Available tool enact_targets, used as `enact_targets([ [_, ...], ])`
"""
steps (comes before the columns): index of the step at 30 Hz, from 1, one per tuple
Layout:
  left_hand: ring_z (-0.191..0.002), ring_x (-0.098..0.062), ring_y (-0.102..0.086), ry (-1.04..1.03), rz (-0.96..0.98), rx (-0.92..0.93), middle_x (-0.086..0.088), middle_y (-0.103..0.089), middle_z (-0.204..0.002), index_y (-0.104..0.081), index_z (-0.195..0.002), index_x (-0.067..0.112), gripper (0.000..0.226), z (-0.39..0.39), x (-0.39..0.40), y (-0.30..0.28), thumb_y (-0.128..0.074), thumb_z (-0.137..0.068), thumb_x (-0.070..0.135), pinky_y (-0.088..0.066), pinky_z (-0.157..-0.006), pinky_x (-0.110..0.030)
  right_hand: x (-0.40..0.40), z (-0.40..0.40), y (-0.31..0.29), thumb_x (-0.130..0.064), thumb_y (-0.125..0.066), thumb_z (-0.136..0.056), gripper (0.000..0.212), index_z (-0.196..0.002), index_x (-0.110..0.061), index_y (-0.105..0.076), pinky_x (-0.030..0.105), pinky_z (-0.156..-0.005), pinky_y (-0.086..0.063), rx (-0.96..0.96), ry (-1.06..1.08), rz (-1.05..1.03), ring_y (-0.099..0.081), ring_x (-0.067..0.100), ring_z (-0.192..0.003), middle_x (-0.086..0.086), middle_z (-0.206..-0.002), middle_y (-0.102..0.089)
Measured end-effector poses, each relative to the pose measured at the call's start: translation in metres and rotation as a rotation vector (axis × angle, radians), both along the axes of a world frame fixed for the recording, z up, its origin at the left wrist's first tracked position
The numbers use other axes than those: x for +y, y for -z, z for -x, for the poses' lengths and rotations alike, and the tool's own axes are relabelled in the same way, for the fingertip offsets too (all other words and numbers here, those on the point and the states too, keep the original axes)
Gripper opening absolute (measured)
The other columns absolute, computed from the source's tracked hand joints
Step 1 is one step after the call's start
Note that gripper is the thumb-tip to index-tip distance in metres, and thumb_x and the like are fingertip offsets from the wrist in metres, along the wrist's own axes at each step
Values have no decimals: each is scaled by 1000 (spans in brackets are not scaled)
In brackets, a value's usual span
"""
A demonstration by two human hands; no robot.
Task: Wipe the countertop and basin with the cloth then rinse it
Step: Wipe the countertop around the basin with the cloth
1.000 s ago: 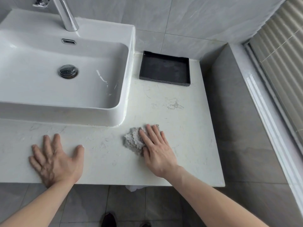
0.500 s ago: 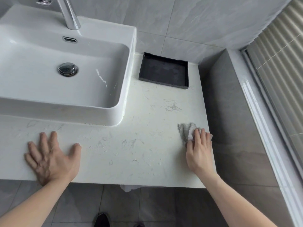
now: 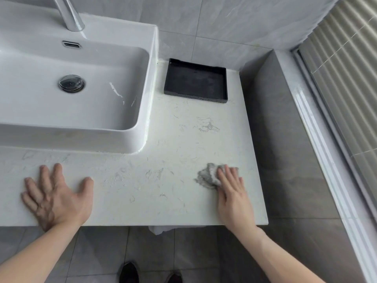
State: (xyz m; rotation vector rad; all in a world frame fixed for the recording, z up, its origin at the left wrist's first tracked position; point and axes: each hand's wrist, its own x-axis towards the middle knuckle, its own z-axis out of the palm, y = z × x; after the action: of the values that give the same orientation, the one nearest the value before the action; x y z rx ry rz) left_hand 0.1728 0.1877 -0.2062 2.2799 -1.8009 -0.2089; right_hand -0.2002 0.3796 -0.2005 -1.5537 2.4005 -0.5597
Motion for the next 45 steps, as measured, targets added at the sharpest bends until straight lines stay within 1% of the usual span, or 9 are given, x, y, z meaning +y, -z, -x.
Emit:
enact_targets([
  [5,-154,-32,-3,3,-6,-2,-2,-17,-166,-29,-152,26,83,-1,-1,0,-45,-79,63,-2,-124,-55,20,61,-19,-17,-45,-108,45,-152,-20,-49,39,-116,-41,-110,386,23,-39,22,-150,-6,-162,-42],
  [8,-153,-33,-4,5,-4,-5,-3,-18,-166,-29,-152,25,83,-1,-1,-1,-45,-79,62,-3,-124,-55,14,53,-39,-16,-42,-109,43,-152,-22,-49,27,-115,-35,-219,535,120,-43,16,-147,-7,-160,-45],
  [11,-153,-34,-5,12,-4,-18,-4,-19,-166,-29,-151,25,82,-1,-1,0,-45,-79,61,-5,-123,-56,0,12,-43,2,-46,-105,45,-147,-11,-53,15,-118,-31,-203,368,242,-42,1,-144,-5,-154,-50],
  [18,-153,-33,-6,1,7,-3,-2,-19,-165,-30,-151,27,81,-1,-1,1,-47,-79,61,-6,-123,-57,-11,-100,-13,-27,-35,-110,61,-165,-29,-9,52,-128,8,-52,-214,-155,25,19,-156,-10,-172,10],
  [24,-154,-33,-5,2,2,9,-1,-18,-166,-29,-151,27,81,-1,-1,2,-47,-79,61,-4,-123,-57,15,-53,-16,-50,-31,-108,64,-164,-40,-3,46,-128,9,56,-172,-150,17,17,-159,-15,-172,8],
  [32,-153,-34,-6,2,7,4,-2,-19,-166,-29,-151,26,81,0,-1,-1,-47,-79,60,-6,-123,-58,48,47,-14,-20,-43,-109,49,-158,-19,-41,47,-123,-33,-65,228,-46,-15,10,-158,-10,-166,-28],
  [36,-153,-34,-5,10,-1,-4,-2,-18,-166,-29,-151,26,82,1,-1,-1,-46,-80,61,-5,-123,-56,16,18,-24,-18,-45,-109,50,-158,-19,-40,37,-128,-22,-209,322,28,-12,4,-157,-9,-167,-29],
  [40,-153,-35,-8,5,16,-11,-3,-21,-165,-31,-151,25,81,0,-1,0,-46,-80,62,-7,-123,-57,-24,-60,-20,-14,-47,-108,59,-162,-25,-28,43,-131,-6,-205,-2,-29,4,13,-160,-8,-171,-13],
  [45,-153,-34,-7,3,16,-10,-2,-20,-165,-31,-151,26,81,0,0,1,-46,-80,62,-6,-123,-57,-41,-127,-17,-47,-31,-107,64,-165,-33,-8,53,-126,14,0,-262,-162,24,21,-157,-7,-173,10],
])
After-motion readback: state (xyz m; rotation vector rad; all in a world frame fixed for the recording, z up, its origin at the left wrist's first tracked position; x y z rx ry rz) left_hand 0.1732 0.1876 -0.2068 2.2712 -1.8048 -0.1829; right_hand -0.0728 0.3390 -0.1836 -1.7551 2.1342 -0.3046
